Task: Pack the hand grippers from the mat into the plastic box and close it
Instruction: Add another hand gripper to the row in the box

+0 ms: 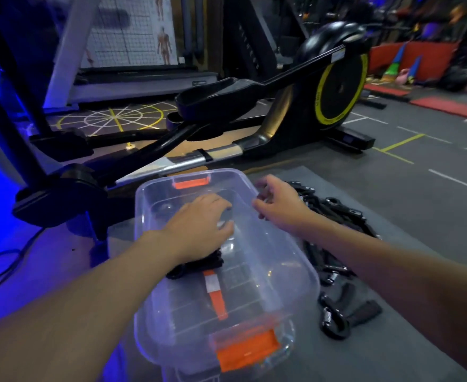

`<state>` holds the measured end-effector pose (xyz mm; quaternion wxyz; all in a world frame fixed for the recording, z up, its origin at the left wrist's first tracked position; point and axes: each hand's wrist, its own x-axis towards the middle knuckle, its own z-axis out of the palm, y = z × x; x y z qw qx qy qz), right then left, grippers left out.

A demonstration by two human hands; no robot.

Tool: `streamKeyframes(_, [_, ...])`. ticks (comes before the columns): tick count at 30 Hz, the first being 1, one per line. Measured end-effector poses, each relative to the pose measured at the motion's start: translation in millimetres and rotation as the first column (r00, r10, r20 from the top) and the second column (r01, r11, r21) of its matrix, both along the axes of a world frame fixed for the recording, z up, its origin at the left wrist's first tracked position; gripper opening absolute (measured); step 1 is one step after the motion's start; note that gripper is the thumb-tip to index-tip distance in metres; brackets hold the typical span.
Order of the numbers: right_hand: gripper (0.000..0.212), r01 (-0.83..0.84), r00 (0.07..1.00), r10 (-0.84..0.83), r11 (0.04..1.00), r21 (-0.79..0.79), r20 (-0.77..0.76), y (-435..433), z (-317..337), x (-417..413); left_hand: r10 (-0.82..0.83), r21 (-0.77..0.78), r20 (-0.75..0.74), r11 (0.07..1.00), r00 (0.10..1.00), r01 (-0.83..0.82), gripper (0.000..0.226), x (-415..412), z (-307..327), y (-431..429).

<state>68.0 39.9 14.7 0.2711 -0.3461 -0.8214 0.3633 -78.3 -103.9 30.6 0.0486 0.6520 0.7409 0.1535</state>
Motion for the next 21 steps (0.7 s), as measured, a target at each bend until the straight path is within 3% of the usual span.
streamKeyframes(3, [0.022, 0.158, 0.987, -0.158, 0.987, 0.021, 0.013, 16, -7, 57, -0.089, -0.053, 0.055, 0.994, 0.994, 0.092, 0.050, 47, -1, 21])
streamKeyframes(8, [0.022, 0.336, 0.919, -0.328, 0.942, -0.001, 0.218, 21, -62, 153, -0.179, -0.093, 0.059, 0.979, 0.982, 0.184, 0.056, 90, -14, 35])
streamKeyframes(12, [0.035, 0.464, 0.878, -0.419, 0.864, -0.194, 0.232, -3, -109, 193, -0.212, -0.127, 0.023, 0.969, 0.977, 0.213, 0.056, 112, -20, 39])
streamKeyframes(14, [0.055, 0.493, 0.869, -0.448, 0.821, -0.287, 0.212, -20, -136, 202, -0.219, -0.153, -0.007, 0.964, 0.976, 0.215, 0.054, 120, -24, 39])
streamKeyframes(17, [0.079, 0.527, 0.834, -0.456, 0.824, -0.207, 0.310, -34, -170, 209, -0.197, -0.190, 0.017, 0.962, 0.980, 0.196, 0.055, 124, -28, 38])
streamKeyframes(21, [0.073, 0.531, 0.809, -0.431, 0.828, -0.182, 0.398, -39, -185, 213, -0.188, -0.171, 0.038, 0.966, 0.981, 0.191, 0.049, 125, -31, 38])
